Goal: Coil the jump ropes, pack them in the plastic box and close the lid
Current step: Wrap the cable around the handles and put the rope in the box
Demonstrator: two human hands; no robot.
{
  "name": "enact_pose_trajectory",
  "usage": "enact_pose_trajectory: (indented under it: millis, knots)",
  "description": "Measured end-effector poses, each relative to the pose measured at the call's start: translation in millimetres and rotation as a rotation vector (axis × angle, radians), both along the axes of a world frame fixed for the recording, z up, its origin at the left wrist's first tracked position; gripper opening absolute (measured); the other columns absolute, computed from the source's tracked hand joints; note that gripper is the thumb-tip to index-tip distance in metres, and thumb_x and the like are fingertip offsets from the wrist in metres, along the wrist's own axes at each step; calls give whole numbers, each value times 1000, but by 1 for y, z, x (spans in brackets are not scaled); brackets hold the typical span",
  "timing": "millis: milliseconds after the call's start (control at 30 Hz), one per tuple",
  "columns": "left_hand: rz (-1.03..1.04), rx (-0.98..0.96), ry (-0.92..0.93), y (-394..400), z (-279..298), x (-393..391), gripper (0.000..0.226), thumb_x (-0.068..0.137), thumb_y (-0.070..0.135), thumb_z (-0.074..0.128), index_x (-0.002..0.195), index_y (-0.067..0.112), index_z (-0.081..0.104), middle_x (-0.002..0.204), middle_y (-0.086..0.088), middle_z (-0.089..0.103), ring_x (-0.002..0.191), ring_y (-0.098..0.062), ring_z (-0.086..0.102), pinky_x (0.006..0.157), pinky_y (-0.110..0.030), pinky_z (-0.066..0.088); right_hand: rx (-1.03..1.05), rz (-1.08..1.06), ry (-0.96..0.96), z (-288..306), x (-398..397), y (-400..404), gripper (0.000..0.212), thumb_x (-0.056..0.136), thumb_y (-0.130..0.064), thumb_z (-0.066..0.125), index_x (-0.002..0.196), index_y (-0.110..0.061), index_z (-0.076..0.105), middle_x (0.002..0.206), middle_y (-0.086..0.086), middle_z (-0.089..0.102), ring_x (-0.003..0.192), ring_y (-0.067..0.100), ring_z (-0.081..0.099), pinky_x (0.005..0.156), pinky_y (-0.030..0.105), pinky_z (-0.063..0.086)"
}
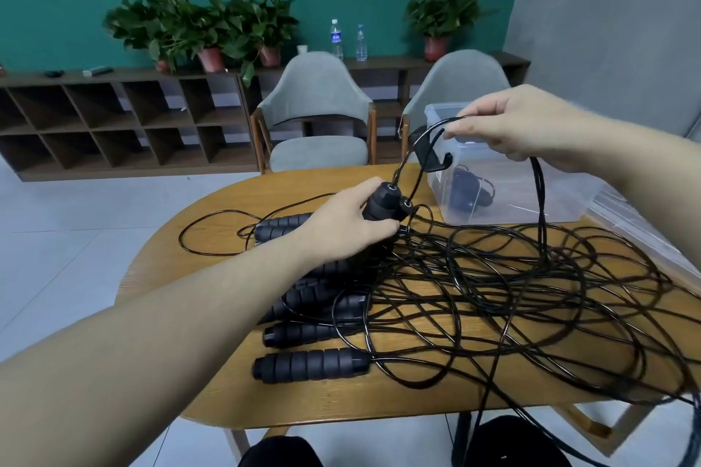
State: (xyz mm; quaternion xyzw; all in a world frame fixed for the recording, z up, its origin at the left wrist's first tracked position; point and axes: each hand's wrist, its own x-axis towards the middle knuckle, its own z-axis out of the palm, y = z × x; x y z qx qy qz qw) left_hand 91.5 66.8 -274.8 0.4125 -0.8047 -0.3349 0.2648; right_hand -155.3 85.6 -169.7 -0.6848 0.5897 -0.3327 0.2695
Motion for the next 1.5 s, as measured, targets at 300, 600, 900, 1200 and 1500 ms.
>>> enact_pose_trajectory:
  millis: [300, 600, 900, 1200, 1500]
  knots:
    - [87, -150, -339, -14, 4, -13, 18, 95, 45, 58, 102, 46, 41, 91, 18, 63, 90, -7, 57, 121, -53, 13, -15, 38, -24, 4, -18, 6, 18, 84, -40, 75, 91, -24, 79, 58, -1, 31, 53, 16, 21, 51, 29, 18]
    - [-38, 220, 116, -4, 25, -36, 46, 83, 30, 71, 126, 13, 63, 119, -13, 69, 114, -27, 64, 100, -38, 49, -164, 74, -218, 29, -14, 4, 13, 88, -34, 73, 89, -23, 78, 60, 0, 31, 56, 17, 20, 49, 28, 16]
    - [-235, 709, 373, 22, 17, -18, 46, 83, 19, 67, 126, 17, 50, 110, -18, 70, 110, -46, 65, 104, -64, 44, -120, 64, -262, 17, -18, 16, 11, 91, -30, 69, 87, -21, 74, 56, -4, 29, 53, 13, 19, 51, 28, 13]
    - [-184, 811, 487, 39, 18, -11, 37, 82, 21, 68, 118, 14, 70, 89, -10, 67, 77, -28, 67, 78, -42, 59, -39, 90, 238, 3, -13, 23, 20, 88, -39, 72, 97, -22, 68, 69, -2, 64, 60, 11, 58, 59, 31, 58]
    - [-80, 738, 150, 34, 19, 13, 71, 64, 24, 69, 132, 9, 54, 98, -12, 56, 90, -28, 49, 76, -36, 45, 216, 232, 410, -1, -13, 34, 80, 64, -69, 70, 136, -48, 46, 103, -2, 73, 101, 16, 68, 96, 41, 53]
